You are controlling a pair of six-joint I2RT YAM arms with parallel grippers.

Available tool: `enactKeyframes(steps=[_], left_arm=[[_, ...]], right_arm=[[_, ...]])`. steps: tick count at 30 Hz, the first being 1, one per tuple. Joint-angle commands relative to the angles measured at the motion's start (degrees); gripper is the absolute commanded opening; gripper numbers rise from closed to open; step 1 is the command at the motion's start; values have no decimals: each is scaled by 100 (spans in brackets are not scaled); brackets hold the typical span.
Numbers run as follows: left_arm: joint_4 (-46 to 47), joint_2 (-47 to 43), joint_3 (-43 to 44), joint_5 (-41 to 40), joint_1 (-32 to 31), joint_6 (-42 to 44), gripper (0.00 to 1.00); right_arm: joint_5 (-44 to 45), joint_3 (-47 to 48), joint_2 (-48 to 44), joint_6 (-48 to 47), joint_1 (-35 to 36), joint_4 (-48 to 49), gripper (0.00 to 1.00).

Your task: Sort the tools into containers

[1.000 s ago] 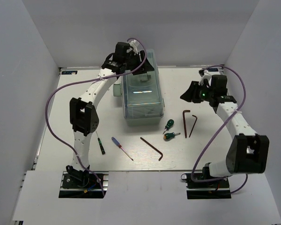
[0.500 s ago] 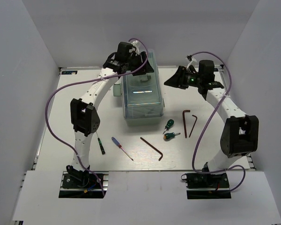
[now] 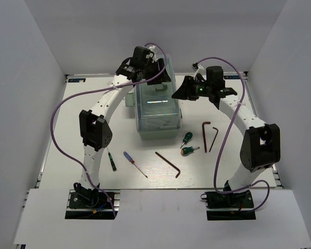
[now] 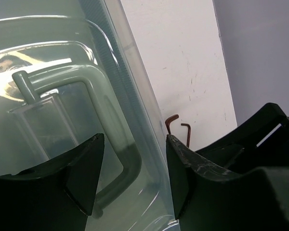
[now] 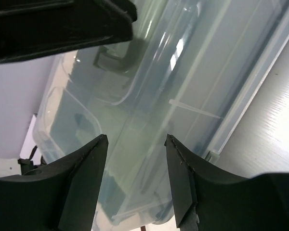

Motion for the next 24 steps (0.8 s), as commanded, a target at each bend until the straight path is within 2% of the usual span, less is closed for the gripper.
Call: enactKeyframes(steps=[1, 14, 24], left_arm=[[-409, 92, 259, -227, -44, 93, 65], [-515, 329, 382, 432, -150, 93, 63], [627, 276, -22, 1556, -150, -337, 63]], right_arm=[[214, 308, 160, -196, 177, -467, 58], [-119, 704, 467, -213, 300, -906, 52], [-515, 827, 573, -205, 326, -1003, 46]])
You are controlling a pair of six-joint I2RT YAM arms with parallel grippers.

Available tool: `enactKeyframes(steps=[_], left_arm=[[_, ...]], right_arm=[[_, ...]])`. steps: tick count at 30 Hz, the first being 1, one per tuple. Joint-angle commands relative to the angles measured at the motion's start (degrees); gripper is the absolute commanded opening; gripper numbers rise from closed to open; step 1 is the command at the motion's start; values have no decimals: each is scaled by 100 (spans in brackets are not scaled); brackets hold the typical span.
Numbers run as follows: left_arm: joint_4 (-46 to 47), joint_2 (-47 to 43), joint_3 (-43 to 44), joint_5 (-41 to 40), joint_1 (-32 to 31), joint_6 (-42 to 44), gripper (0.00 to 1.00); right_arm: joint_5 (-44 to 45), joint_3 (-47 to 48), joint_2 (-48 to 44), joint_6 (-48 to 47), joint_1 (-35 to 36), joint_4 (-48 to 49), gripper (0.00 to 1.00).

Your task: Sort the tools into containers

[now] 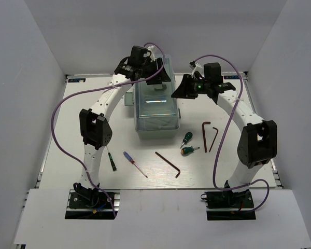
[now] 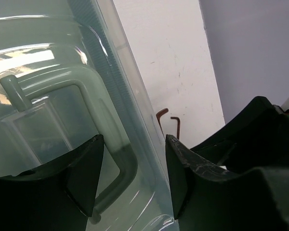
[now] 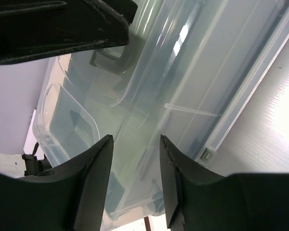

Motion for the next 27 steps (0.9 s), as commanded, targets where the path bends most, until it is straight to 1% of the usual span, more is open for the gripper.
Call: enactKeyframes(steps=[1, 6, 13, 19, 24, 27], left_arm=[[732, 84, -188, 1102, -244, -283, 63], [1250, -30, -303, 1305, -244, -520, 63], [1637, -83, -372, 1569, -244, -766, 62], [1770, -136, -487, 1630, -244, -881, 61], [1989, -250, -750, 1683, -244, -1003, 60], [1990, -303, -751, 1683, -244, -1004, 60]], right_arm=[[-539, 134, 210, -54, 248, -177, 46], [-548, 152, 210, -89, 248, -221, 46], [-548, 178, 245, -177, 248, -326, 45], [-512, 275, 333, -177, 257, -379, 42], [-416, 371, 421, -125, 256, -397, 42], [-302, 389, 456, -37, 248, -406, 42]])
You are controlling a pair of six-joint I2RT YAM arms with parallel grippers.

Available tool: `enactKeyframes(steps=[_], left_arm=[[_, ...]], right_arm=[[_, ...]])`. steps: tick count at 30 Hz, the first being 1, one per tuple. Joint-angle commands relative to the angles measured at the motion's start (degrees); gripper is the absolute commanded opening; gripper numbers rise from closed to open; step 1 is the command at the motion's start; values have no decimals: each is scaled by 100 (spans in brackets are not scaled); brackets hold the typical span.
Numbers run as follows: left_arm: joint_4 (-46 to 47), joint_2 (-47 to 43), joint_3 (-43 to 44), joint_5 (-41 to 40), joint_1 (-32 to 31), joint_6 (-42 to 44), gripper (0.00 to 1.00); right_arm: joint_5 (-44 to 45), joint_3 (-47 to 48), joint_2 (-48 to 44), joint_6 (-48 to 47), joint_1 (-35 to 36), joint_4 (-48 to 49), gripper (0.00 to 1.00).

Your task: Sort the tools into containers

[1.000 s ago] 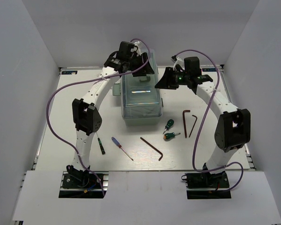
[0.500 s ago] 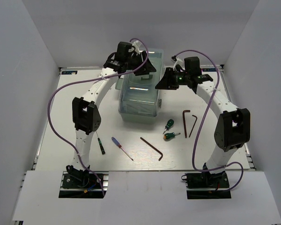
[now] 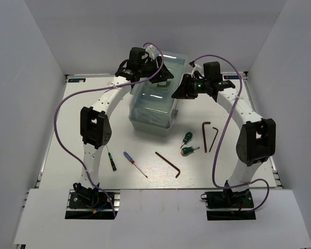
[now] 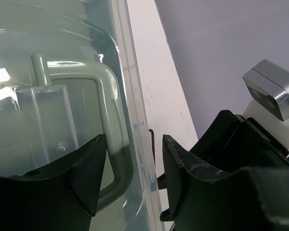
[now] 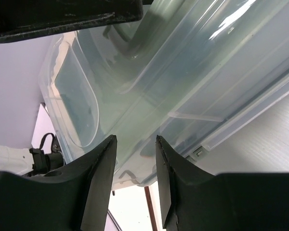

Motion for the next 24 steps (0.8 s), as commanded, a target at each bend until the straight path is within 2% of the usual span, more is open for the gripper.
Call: enactKeyframes(steps=[1, 10, 24], left_arm=[[383, -333, -82, 794, -375, -245, 59], [506, -491, -249, 907, -375, -359, 54], [1464, -650, -583, 1400, -269, -1000, 52]], right_arm=[[-77, 129, 284, 29, 272, -17, 42], [240, 112, 257, 64, 228, -69, 42], [311, 112, 283, 12, 219, -95, 44]])
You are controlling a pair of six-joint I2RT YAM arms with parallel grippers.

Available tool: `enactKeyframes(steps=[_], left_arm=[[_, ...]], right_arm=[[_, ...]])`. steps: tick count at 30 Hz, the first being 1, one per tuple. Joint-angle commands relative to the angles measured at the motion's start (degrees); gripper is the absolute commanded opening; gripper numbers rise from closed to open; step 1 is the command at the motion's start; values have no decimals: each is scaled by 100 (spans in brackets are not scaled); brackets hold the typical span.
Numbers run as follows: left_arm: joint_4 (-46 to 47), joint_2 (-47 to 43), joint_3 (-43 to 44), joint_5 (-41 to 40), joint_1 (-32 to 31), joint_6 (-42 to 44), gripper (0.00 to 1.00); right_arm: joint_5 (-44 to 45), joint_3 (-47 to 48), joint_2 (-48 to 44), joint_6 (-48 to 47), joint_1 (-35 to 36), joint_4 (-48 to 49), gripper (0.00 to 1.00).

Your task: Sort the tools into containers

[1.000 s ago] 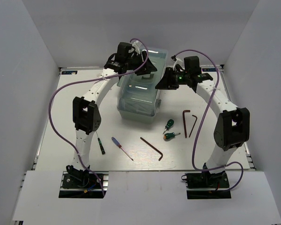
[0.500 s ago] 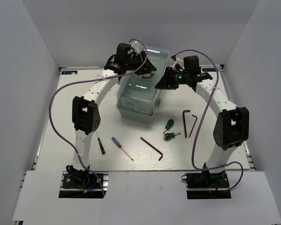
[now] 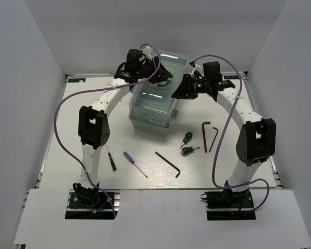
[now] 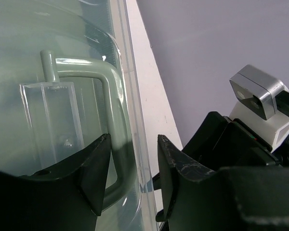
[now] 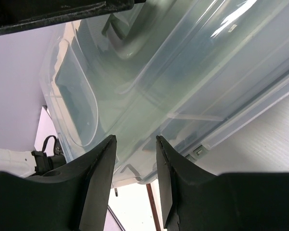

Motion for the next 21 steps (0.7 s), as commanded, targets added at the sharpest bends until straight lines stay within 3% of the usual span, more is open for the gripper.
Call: enactKeyframes(steps=[1, 13, 21], left_arm=[[714, -506, -41, 1140, -383, -420, 52], [1822, -558, -270, 1474, -330, -1184, 52], [1928, -611, -507, 1527, -277, -1237, 51]], right_arm=[[238, 79, 251, -122, 228, -54, 44], [274, 105, 277, -165, 236, -54, 44], [256, 140, 225, -174, 149, -98, 46]])
